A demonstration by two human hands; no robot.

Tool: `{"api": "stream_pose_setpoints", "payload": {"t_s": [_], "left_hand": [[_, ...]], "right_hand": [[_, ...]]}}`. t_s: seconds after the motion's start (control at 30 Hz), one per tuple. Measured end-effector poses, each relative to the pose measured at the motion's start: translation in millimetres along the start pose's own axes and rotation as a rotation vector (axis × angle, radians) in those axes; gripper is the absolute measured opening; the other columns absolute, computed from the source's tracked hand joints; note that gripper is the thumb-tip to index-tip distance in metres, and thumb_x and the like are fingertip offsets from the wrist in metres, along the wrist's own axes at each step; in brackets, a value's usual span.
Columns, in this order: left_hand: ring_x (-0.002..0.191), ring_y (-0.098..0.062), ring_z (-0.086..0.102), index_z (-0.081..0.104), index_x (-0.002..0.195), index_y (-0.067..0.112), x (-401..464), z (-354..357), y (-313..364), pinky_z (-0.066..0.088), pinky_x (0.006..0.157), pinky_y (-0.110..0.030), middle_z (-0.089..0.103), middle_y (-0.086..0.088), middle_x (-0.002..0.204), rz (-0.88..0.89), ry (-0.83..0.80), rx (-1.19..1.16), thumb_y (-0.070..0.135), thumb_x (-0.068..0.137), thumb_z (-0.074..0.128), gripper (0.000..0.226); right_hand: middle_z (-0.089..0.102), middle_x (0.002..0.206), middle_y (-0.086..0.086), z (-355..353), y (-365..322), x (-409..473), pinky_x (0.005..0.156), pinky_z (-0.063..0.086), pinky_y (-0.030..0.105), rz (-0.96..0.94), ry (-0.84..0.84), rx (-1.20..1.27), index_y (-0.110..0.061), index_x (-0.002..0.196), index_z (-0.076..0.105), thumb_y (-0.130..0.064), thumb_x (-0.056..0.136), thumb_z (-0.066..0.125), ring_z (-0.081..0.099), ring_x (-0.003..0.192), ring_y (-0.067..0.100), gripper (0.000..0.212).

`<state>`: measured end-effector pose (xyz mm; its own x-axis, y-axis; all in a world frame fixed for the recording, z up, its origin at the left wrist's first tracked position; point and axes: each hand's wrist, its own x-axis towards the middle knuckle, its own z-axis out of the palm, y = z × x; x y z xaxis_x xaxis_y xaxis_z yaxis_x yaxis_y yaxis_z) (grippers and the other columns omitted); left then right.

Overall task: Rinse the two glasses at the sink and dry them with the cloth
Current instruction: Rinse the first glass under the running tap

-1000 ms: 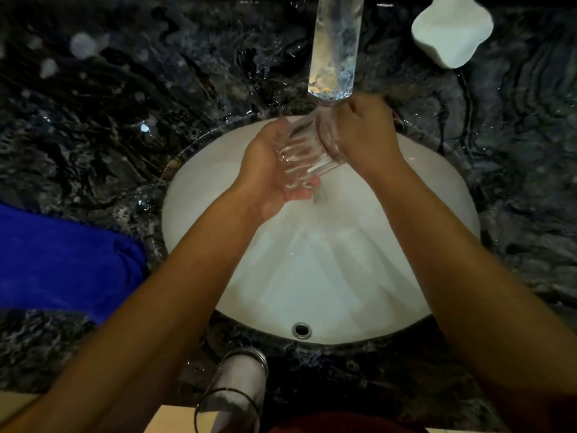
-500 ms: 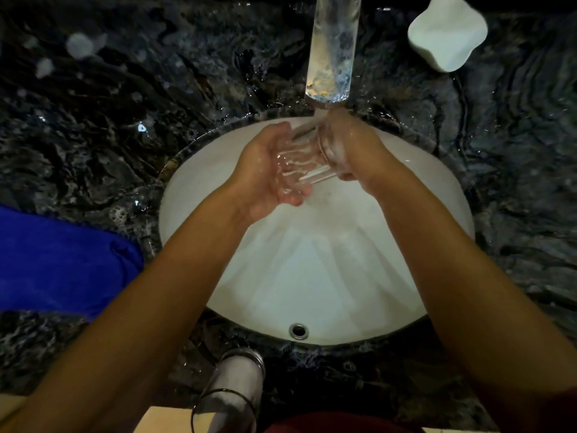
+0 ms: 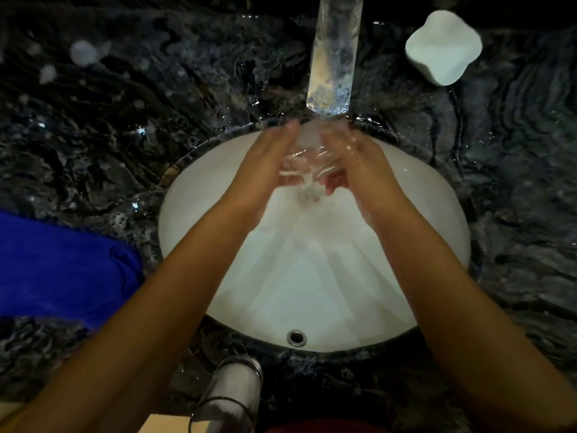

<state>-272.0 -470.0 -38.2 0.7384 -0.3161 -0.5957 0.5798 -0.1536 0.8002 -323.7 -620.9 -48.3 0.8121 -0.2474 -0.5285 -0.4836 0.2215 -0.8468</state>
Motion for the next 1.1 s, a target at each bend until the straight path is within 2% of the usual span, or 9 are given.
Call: {"api": "stream_pose_setpoints", "payload": {"t_s": [0.13,0.23,0.4,0.5,0.57,0.67,0.73,0.9,1.1], "left_hand": [[0.123,-0.004,0.059,0.044,0.143,0.028,-8,-6,-13,0.053,0.101,-0.033,0.059,0.012,0.134,0.318,-0.126,0.361,0.044,0.079,0.083,0.077],[0.139,-0.007,0.048,0.035,0.153,0.021,-4,-8,-22,0.045,0.114,-0.041,0.050,0.009,0.150,0.424,-0.171,0.448,0.033,0.076,0.090,0.095],[0.106,0.002,0.069,0.050,0.133,0.016,3,12,-14,0.056,0.090,-0.023,0.069,0.007,0.117,0.252,-0.143,0.245,0.027,0.084,0.081,0.059],[0.089,-0.005,0.074,0.060,0.126,0.013,5,17,-8,0.055,0.074,-0.023,0.075,0.002,0.104,0.154,-0.061,0.204,0.042,0.092,0.068,0.046],[0.080,-0.015,0.074,0.067,0.115,0.016,4,15,-5,0.055,0.067,-0.030,0.077,-0.002,0.093,0.070,-0.067,0.145,0.045,0.101,0.060,0.034],[0.078,-0.028,0.072,0.068,0.120,0.003,-3,12,-1,0.055,0.063,-0.033,0.075,-0.020,0.095,-0.073,-0.155,0.004,0.050,0.105,0.050,0.053],[0.077,-0.032,0.071,0.066,0.127,0.000,-9,10,-1,0.057,0.062,-0.033,0.071,-0.028,0.103,-0.157,-0.236,-0.091,0.053,0.105,0.046,0.061],[0.073,-0.032,0.068,0.065,0.126,0.002,-18,0,-3,0.058,0.062,-0.033,0.067,-0.023,0.102,-0.282,-0.440,-0.226,0.051,0.105,0.044,0.057],[0.067,-0.028,0.066,0.058,0.130,0.008,-31,-13,-7,0.057,0.056,-0.030,0.064,-0.024,0.106,-0.336,-0.542,-0.404,0.055,0.102,0.043,0.057]], "right_hand": [[0.060,0.080,0.009,-3,-1,-3,0.042,0.033,0.022,0.197,-0.115,0.354,-0.010,0.120,0.069,-0.063,0.102,0.041,0.046,0.048,0.015,0.063],[0.062,0.070,0.002,3,1,-10,0.036,0.030,0.018,0.422,-0.181,0.398,-0.018,0.103,0.073,-0.071,0.099,0.034,0.045,0.041,0.011,0.066],[0.061,0.053,0.009,14,9,-22,0.037,0.029,0.018,0.522,-0.039,0.243,-0.011,0.069,0.069,-0.042,0.106,0.032,0.045,0.036,0.016,0.061],[0.074,0.078,0.014,10,9,-25,0.047,0.047,0.026,0.339,0.149,-0.072,-0.006,0.093,0.069,-0.031,0.107,0.036,0.062,0.059,0.024,0.043],[0.074,0.111,0.002,6,8,-29,0.071,0.057,0.030,0.087,0.229,-0.216,-0.020,0.121,0.062,-0.030,0.106,0.044,0.070,0.088,0.014,0.026],[0.056,0.135,-0.018,3,1,-38,0.087,0.043,0.002,-0.227,0.129,-0.337,-0.031,0.152,0.044,-0.027,0.108,0.051,0.054,0.108,-0.023,0.045],[0.052,0.135,-0.021,1,3,-37,0.092,0.040,0.000,-0.273,0.057,-0.368,-0.028,0.155,0.040,-0.029,0.108,0.051,0.049,0.109,-0.030,0.048],[0.069,0.085,-0.008,-1,-2,-31,0.067,0.051,0.019,-0.185,0.046,-0.210,-0.013,0.112,0.067,-0.027,0.108,0.053,0.065,0.072,0.000,0.020],[0.062,0.056,0.004,1,-12,-18,0.073,0.050,0.032,-0.014,0.044,-0.025,-0.017,0.062,0.064,-0.038,0.107,0.053,0.060,0.062,0.025,0.050]]}}
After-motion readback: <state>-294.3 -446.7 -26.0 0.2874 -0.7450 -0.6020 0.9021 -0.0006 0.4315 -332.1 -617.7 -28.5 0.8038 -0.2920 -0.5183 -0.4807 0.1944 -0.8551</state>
